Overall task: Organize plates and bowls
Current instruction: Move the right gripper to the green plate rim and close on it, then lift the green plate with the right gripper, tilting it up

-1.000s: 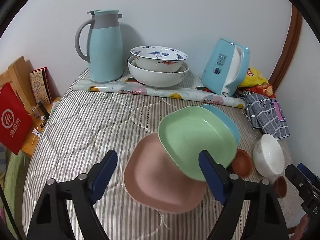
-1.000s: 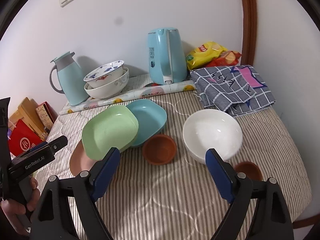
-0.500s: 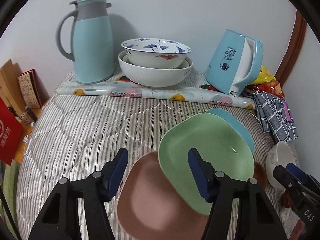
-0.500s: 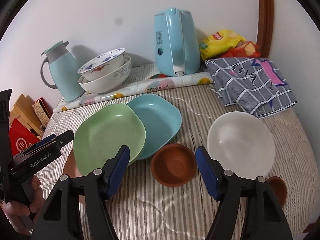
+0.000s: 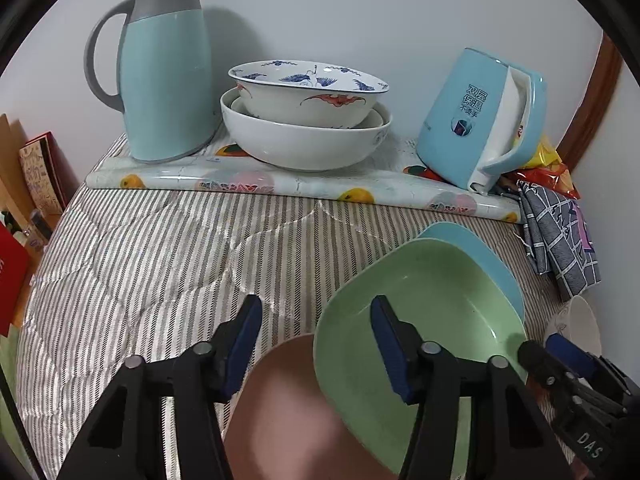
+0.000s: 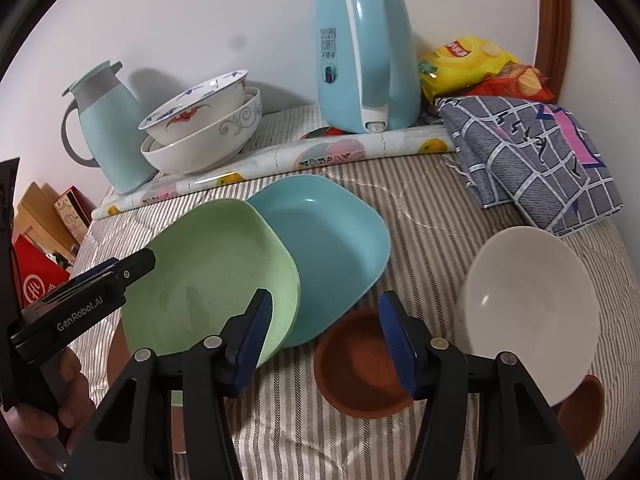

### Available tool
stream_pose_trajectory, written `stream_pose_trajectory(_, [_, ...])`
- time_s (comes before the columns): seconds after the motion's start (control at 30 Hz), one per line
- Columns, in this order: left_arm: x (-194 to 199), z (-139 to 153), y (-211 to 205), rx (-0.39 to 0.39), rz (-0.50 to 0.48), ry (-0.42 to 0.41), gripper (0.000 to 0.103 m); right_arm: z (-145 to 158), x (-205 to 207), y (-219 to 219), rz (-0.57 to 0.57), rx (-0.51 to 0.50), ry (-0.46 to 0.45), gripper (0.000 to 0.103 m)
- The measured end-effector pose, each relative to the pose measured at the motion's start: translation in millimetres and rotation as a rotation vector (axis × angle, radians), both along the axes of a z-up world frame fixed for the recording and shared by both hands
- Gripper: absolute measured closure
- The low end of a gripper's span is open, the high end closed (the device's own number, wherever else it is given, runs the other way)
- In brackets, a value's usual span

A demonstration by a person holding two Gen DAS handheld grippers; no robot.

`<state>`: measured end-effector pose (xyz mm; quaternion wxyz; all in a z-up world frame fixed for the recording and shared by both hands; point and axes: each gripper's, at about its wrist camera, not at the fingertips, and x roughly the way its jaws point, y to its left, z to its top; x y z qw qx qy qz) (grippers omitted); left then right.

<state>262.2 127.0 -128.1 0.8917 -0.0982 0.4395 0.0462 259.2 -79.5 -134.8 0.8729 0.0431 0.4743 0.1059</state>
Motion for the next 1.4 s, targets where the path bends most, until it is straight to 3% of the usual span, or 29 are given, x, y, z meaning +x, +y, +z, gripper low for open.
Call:
stream_pose_trajectory(0.63, [16.4,-19.9,-1.9,-0.02,-0.018,0.059,0.055,-17.9,18.5,9.3,0.039,-0.001,0.067,0.047])
stream_pose_trajectory(0.73, [16.5,-20.5,-1.1,-0.028,-0.02,0.056,0.063,-18.0,18.9,10.3,0.04,-0.001,0.063,0.047])
stream_pose_trajectory(0.8, [16.2,-19.9,-1.2,-0.047,-0.028,0.053,0.072,-17.2,17.9,11.4,0.045,-0.001,0.048,0.051])
stream_pose_trajectory(0.83, [15.6,-19.4,-1.9,-0.052,-0.033,0.051,0.079,-16.9,17.3,12.5,0.05,0.0,0.045,0.062])
stream_pose_trajectory(0.9, [13.9,-17.4,-4.4,-0.047,-0.041,0.044,0.083,-16.9,17.4,15.3,0.062,0.009,0.051,0.086])
stream_pose_trajectory(0.93, [12.2,-15.2,-5.0,-0.043,-0.039,0.036,0.087,-16.2,17.3,16.9,0.066,0.006,0.05,0.089])
stream_pose_trajectory(1.03, [8.0,-9.4,-4.9,-0.045,-0.04,0.025,0.089,-10.5,13.5,20.2,0.065,-0.036,0.014,0.091])
stream_pose_trajectory(1.4, [-20.8,15.4,-6.7,-0.04,-0.026,-0.021,0.09,16.7,-5.6,14.3,0.054,-0.031,-0.048,0.094])
